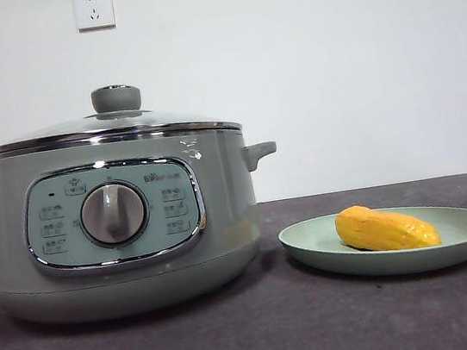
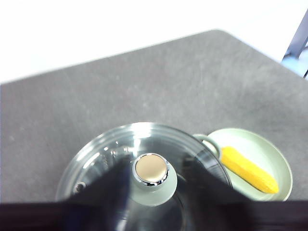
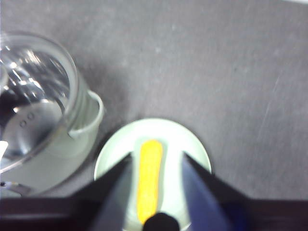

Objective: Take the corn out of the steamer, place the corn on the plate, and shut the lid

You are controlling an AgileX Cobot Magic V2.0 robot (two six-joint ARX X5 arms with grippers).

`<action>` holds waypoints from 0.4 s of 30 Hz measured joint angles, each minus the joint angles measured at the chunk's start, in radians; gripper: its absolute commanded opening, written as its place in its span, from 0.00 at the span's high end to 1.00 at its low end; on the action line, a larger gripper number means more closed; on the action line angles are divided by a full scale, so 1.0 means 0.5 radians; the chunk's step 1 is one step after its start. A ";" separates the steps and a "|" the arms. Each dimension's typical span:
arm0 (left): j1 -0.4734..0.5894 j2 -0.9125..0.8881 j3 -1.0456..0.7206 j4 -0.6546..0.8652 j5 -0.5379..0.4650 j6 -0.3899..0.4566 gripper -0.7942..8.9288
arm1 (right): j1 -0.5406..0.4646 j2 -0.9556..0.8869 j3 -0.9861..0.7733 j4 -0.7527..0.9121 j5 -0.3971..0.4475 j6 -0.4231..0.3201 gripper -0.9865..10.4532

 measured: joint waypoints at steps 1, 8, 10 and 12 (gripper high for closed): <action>0.000 -0.030 0.000 -0.011 -0.018 0.017 0.93 | 0.001 -0.023 -0.008 0.050 0.000 -0.005 0.93; 0.000 -0.258 -0.209 -0.021 -0.168 0.088 0.93 | 0.029 -0.622 -0.708 0.687 0.005 -0.011 0.93; 0.000 -0.340 -0.344 0.027 -0.172 0.088 0.93 | 0.029 -0.739 -0.894 0.743 0.005 -0.011 0.93; 0.000 -0.442 -0.497 0.076 -0.176 0.088 0.93 | 0.029 -0.855 -1.077 0.808 0.005 -0.010 0.93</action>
